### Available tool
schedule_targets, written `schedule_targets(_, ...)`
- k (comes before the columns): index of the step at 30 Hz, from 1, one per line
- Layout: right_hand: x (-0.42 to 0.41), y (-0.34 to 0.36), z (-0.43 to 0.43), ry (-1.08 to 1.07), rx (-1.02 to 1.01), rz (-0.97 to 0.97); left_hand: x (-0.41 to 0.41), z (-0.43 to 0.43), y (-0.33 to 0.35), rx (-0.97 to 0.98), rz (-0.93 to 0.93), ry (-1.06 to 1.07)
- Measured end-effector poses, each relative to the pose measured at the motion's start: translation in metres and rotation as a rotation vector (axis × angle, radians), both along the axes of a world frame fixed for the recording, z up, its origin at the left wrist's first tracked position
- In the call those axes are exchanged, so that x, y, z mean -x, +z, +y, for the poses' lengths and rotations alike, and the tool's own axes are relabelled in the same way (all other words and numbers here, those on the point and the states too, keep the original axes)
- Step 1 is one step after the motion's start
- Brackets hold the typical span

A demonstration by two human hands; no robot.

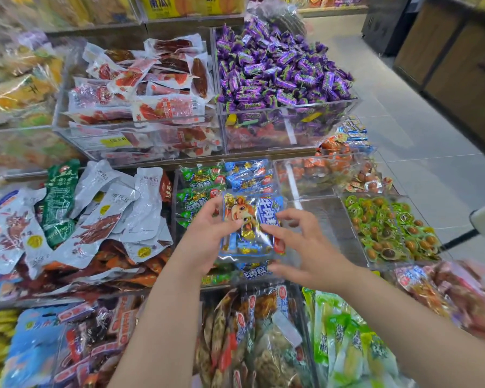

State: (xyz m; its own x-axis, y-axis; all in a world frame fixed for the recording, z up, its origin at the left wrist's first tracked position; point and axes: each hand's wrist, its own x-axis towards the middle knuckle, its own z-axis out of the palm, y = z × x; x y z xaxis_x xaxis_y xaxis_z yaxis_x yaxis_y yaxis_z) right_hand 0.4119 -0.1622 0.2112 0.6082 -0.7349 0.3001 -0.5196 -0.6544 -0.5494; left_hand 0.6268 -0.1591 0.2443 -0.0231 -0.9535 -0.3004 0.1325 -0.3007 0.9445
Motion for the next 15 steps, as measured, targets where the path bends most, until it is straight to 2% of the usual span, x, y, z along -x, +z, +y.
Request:
schedule_targets(2, 0.002, 0.003, 0.000, -0.009, -0.383, -0.117, -0.004, -0.001, -0.002, 0.034, -0.123, -0.075)
schedule_targets(6, -0.005, 0.007, -0.017, -0.476, -0.796, -0.384, 0.008, -0.003, -0.008, 0.010, -0.082, -0.107)
schedule_targets(8, -0.005, 0.006, -0.025, -0.498, -1.029, -0.632, 0.014, -0.003, -0.011, -0.020, -0.109, -0.107)
schedule_targets(9, -0.002, 0.005, -0.028, -0.478, -1.049, -0.694, 0.013, -0.003, -0.012, -0.014, -0.177, -0.122)
schedule_targets(11, 0.008, 0.005, -0.035, -0.485, -0.961, -0.737, 0.006, -0.003, -0.017, 0.046, -0.437, -0.154)
schedule_targets(14, 0.019, 0.003, -0.046, -0.573, -0.930, -0.817, -0.004, -0.008, -0.035, 0.109, -1.068, -0.256)
schedule_targets(15, 0.022, 0.002, -0.048, -0.586, -0.952, -0.837, -0.003, -0.011, -0.042, 0.109, -1.208, -0.299)
